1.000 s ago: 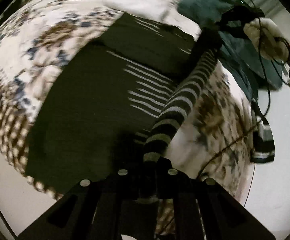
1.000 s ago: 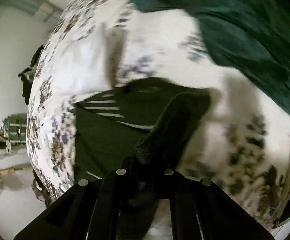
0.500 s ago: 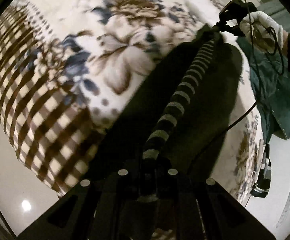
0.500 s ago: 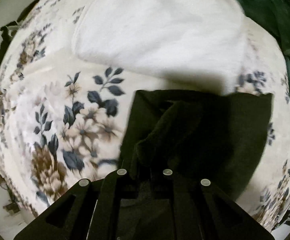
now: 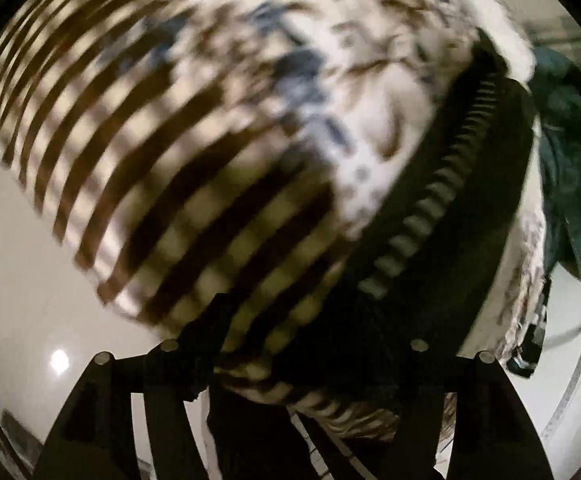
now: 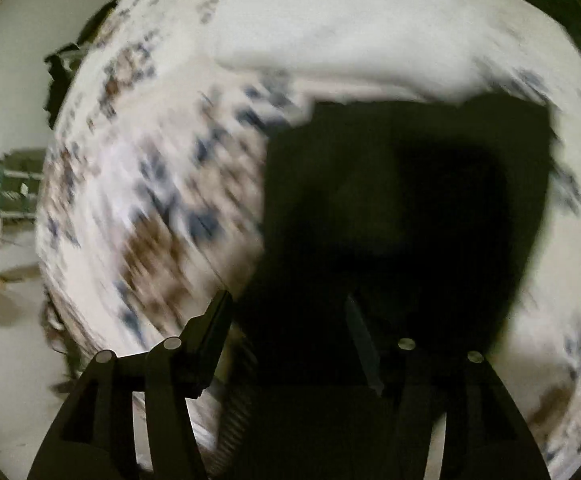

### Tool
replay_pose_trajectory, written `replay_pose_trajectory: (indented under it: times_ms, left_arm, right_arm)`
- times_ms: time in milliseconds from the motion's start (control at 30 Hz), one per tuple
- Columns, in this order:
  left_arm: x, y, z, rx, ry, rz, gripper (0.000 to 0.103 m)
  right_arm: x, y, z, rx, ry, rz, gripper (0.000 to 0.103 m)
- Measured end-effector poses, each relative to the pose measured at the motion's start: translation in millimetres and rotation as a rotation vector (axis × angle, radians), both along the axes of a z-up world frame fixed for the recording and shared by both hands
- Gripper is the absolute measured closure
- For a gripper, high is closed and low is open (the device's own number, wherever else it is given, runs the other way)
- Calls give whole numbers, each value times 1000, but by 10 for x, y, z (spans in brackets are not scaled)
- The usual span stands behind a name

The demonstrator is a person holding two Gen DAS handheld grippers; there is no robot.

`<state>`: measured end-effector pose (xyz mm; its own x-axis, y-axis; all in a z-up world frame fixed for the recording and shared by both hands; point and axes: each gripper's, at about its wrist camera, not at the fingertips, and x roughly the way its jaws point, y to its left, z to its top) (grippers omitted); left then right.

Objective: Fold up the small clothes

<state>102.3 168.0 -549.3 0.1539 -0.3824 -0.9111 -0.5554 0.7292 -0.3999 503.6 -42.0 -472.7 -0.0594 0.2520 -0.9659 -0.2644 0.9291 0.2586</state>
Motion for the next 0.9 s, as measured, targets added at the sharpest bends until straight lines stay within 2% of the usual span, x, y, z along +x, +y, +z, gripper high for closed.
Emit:
replay_pose_trajectory:
  times_ms: [100, 200, 233, 267, 333, 433, 500, 533, 633, 667, 700, 767, 833, 900]
  left_arm:
    - [274, -239, 68, 3, -44, -109, 40]
    - [521, -616, -76, 34, -20, -267, 42]
    - [562, -716, -116, 52, -14, -298, 49]
    - [572, -796, -129, 70, -33, -312, 92]
    - [543, -838, -141, 108, -38, -307, 95]
    - [413, -706, -76, 118, -45, -204, 95]
    - [349, -671, -121, 147, 3, -202, 95]
    - [339, -649, -114, 123, 22, -190, 95]
    - [406, -593, 78, 99, 64, -203, 88]
    - [461, -571, 203, 111, 61, -210, 75]
    - [556, -580, 346, 110, 30, -213, 53]
    - [831, -604, 595, 111, -62, -208, 29]
    - [1183, -735, 689, 119, -152, -239, 29]
    - [1577, -896, 582, 157, -189, -307, 29]
  right_arm:
    - [-602, -492, -187, -37, 60, -37, 42]
    - [-1188, -952, -491, -49, 142, -103, 42]
    - [-1396, -1103, -605, -57, 167, -132, 42]
    - [-1569, -1236, -716, -63, 192, -160, 42]
    - [-1829, -1429, -861, -53, 228, -209, 42]
    - [-2151, -1686, -1020, -37, 250, -256, 42]
    - [-2278, -1842, -1052, -9, 255, -286, 42]
    - [-2296, -1888, -1058, -2, 255, -291, 42]
    - [-2250, -2057, -964, 36, 235, -321, 42]
    - [-2204, -2091, -902, 54, 217, -327, 42]
    - [-2134, -2133, -824, 71, 190, -328, 42]
    - [-1983, -2195, -711, 97, 144, -328, 42]
    - [-1791, -2232, -637, 94, 99, -334, 42]
    - [-1615, -2259, -616, 81, 62, -350, 42]
